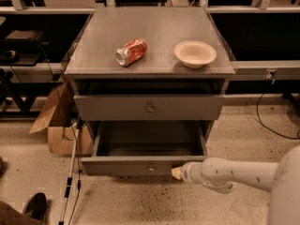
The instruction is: Close middle drawer
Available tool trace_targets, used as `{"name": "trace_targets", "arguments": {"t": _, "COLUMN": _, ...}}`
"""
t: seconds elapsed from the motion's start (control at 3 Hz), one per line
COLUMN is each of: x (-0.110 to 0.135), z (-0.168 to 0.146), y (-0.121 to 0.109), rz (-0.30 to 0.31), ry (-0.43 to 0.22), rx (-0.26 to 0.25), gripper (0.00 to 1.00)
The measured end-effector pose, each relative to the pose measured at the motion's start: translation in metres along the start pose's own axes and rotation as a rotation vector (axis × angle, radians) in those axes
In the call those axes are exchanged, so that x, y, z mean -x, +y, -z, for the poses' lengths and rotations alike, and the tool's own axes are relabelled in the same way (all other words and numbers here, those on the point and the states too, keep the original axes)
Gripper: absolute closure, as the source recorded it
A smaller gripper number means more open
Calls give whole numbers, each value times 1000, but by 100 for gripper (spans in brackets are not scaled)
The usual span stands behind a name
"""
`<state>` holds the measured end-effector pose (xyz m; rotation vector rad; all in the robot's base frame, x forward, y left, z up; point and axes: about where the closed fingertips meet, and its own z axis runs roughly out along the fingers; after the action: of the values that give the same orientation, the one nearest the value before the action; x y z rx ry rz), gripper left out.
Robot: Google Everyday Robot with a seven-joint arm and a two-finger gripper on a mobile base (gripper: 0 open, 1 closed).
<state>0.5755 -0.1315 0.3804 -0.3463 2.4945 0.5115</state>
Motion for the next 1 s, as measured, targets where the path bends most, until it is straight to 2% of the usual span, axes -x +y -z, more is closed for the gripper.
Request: {"name": "trace_targets", "arguments": {"t": 1.0, "x": 2, "z": -6, "y": -9, "rz": -35, "ry": -18, "rx": -29, "gripper": 100}}
